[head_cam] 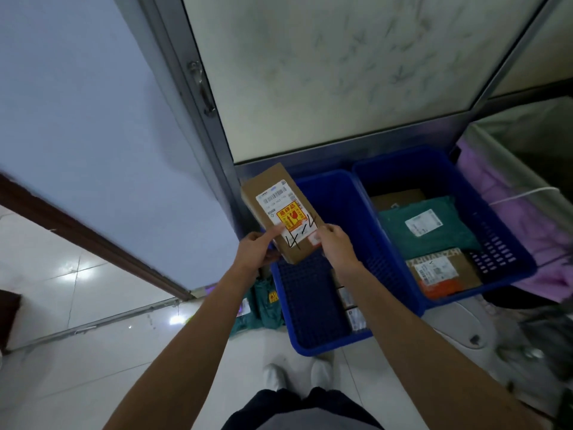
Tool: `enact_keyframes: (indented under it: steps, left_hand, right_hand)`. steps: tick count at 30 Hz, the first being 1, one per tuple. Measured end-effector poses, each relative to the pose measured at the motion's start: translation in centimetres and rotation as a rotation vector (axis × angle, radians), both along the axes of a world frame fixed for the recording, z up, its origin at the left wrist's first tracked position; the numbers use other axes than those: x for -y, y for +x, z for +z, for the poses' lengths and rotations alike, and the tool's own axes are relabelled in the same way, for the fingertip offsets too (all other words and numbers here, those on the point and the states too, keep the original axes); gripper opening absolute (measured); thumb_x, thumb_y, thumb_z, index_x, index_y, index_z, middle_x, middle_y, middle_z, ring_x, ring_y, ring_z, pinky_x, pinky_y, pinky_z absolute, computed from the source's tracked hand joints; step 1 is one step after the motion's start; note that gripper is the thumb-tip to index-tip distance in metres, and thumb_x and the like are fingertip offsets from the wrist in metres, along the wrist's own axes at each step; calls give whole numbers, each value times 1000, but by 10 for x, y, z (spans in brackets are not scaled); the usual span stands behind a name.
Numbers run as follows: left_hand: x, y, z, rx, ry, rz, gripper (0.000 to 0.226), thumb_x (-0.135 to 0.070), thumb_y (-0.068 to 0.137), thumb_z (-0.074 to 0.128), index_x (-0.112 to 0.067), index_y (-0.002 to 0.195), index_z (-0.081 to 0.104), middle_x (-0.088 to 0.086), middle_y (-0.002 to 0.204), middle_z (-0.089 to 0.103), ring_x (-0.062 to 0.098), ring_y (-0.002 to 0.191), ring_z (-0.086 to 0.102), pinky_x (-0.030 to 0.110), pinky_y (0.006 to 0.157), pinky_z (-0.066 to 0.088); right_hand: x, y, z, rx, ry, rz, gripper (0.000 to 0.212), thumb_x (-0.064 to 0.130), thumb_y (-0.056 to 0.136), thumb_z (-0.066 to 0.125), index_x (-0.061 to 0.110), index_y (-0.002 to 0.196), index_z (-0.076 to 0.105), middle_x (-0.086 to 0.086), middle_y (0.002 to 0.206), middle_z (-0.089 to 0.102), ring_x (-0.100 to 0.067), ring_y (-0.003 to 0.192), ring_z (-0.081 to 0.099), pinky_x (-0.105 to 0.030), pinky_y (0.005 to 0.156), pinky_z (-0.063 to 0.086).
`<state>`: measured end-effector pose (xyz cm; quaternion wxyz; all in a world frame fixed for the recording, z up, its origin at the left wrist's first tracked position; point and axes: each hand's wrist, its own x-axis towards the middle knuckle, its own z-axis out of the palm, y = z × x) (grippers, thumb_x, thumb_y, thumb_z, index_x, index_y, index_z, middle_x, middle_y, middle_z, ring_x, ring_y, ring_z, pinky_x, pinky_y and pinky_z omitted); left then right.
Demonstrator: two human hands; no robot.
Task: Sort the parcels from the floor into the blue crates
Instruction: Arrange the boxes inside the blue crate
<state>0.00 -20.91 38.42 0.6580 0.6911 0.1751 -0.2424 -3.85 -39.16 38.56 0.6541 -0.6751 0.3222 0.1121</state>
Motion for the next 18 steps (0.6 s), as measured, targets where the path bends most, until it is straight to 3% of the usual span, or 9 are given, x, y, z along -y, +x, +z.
enact_keyframes:
  steps: [2,4,9,12,15,18]
  left_hand:
    - [1,1,-2,-18,-68,-14,71,-53,70,83,-7,120,62,12,106,75,23,79,74,35,72,62]
    - [4,0,-3,-36,-125,-50,53,-46,80,78,-11,118,66,10,105,76,26,86,75,35,76,61]
    - [12,-5,-7,-114,-169,-243,55,-53,81,74,-19,123,63,7,107,76,24,97,74,41,93,55]
    - [13,-4,-6,-112,-165,-286,58,-56,81,72,-22,126,59,7,109,75,24,98,74,44,98,53]
    - [14,2,-6,-107,-131,-180,52,-53,85,70,-22,124,56,8,110,73,25,98,74,43,95,54]
    - [10,12,-10,-78,-51,-32,59,-52,85,70,-15,129,54,9,117,69,21,94,72,36,80,56]
  right_hand:
    - [-2,-6,-6,-60,37,-29,60,45,92,59,19,144,44,-1,130,54,-19,113,55,-41,98,49]
    - [-5,-10,-11,-89,103,-65,70,54,90,63,20,147,39,0,131,55,-19,113,58,-41,98,51]
    - [-8,-14,-12,-18,178,-182,71,50,84,75,19,141,46,-1,122,65,-19,106,65,-34,81,56]
    - [2,-13,-11,3,167,-207,69,47,83,77,18,138,47,-5,122,64,-21,105,64,-37,85,57]
    - [19,-7,-13,-18,174,-186,69,46,83,77,17,137,47,-5,122,64,-23,106,65,-42,88,58]
    - [40,-3,-18,-39,190,-120,64,48,84,75,18,135,50,-5,124,64,-23,108,65,-43,90,58]
